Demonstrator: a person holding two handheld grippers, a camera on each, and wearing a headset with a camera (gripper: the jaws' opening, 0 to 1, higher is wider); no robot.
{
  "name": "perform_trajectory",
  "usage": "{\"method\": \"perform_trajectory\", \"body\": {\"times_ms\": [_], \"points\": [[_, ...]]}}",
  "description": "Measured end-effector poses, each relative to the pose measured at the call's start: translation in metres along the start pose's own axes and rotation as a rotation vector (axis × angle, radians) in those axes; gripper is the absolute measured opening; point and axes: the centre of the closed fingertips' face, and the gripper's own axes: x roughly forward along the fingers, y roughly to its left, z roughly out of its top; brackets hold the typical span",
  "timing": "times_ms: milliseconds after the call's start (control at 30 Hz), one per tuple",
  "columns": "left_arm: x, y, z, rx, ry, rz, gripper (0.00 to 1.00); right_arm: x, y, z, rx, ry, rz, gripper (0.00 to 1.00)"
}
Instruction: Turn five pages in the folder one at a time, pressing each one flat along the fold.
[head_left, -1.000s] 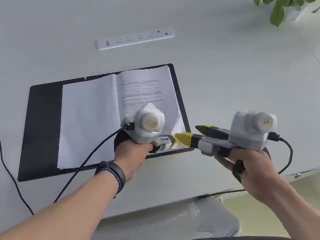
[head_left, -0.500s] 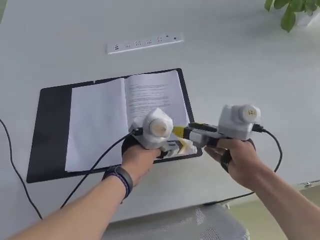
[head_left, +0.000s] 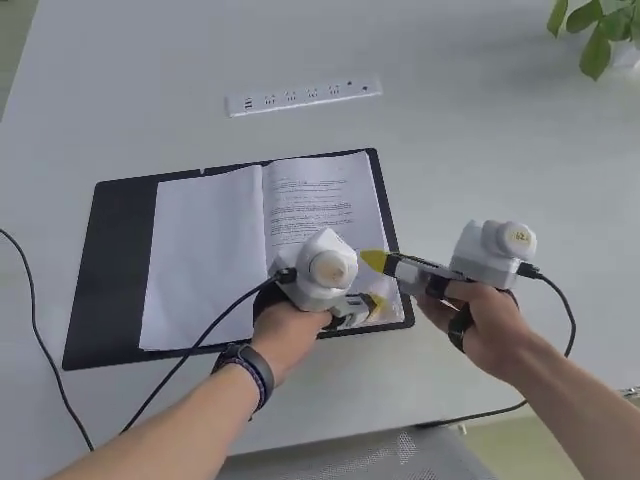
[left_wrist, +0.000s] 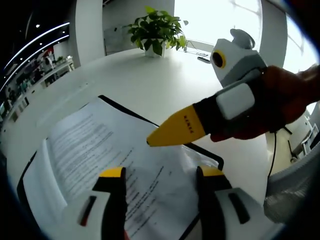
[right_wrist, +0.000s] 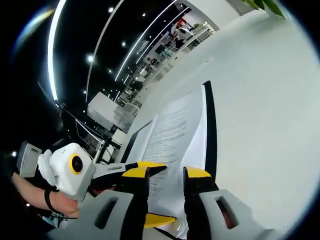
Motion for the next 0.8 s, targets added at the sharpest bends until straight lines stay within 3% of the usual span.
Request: {"method": "perform_trajectory", "body": {"times_ms": [133,367,567,800], "points": [[-0.001,0.001,0.001,-0.012,-0.011,-0.006,0.56,-0.001,-0.004,0.004,0.011,-0.038,-0.006,0.02],[-0.005,-0.008,0.003,-0.045,-0.002,-0.065,0.66,-0.004,0.002,0.003,0.096,-0.084,0.014,0.0],[-0.02,-0.01,0.005,-0.049,-0.022,-0.064,0.68,-0.008,0.001,0.004,0.125,-0.096,0.001,0.0],[-0.043,0.0,0.006,-0.064,-0.051,-0.038,0.7,-0.01,0.002,0.007,0.158,-0.116,-0.004,0.0]]}}
